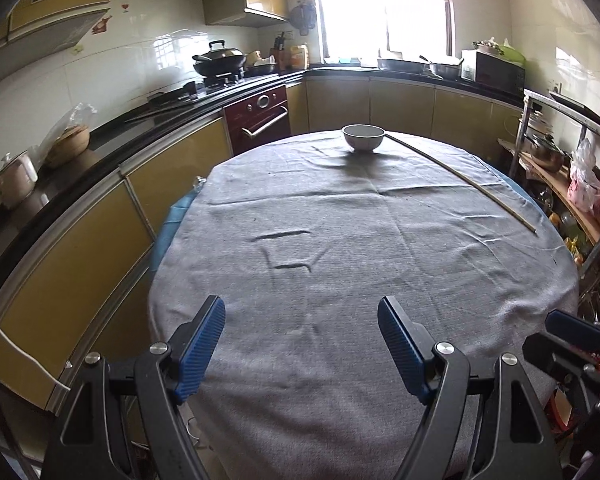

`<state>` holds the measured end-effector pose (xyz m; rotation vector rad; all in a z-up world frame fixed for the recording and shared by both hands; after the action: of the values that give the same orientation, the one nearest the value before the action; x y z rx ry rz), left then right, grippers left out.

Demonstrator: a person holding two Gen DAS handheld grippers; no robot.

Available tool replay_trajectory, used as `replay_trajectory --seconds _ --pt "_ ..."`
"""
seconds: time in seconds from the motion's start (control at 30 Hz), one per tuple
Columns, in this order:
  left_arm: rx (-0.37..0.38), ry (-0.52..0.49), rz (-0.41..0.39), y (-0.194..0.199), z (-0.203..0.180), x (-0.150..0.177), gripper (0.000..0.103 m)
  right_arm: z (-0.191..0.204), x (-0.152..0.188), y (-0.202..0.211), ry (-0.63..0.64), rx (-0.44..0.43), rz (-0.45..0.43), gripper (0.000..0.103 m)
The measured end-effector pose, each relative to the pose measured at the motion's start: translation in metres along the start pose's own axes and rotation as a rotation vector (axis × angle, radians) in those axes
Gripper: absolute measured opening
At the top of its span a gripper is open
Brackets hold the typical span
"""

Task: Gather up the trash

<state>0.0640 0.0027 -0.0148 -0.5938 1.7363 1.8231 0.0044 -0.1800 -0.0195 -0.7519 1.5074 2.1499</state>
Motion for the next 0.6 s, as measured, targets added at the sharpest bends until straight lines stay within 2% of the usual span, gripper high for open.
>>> replay_trajectory --seconds 0.6 --pt "-0.034 0.036 -0.014 0.032 0.009 0.036 0.079 0.014 0.029 0.031 -0.007 0.028 -0.049 0.053"
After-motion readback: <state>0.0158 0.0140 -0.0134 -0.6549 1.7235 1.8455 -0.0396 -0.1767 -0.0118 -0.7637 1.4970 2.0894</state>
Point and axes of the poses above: each gripper's, at about its wrist camera, not at the fingertips, and y roughly against the way its jaws point, z to its left, x to its underside, the point moved 7 cm from there along -y, roughly the way its jaws point, and after that the axes turned 9 degrees about z, right-handed, at the moved point
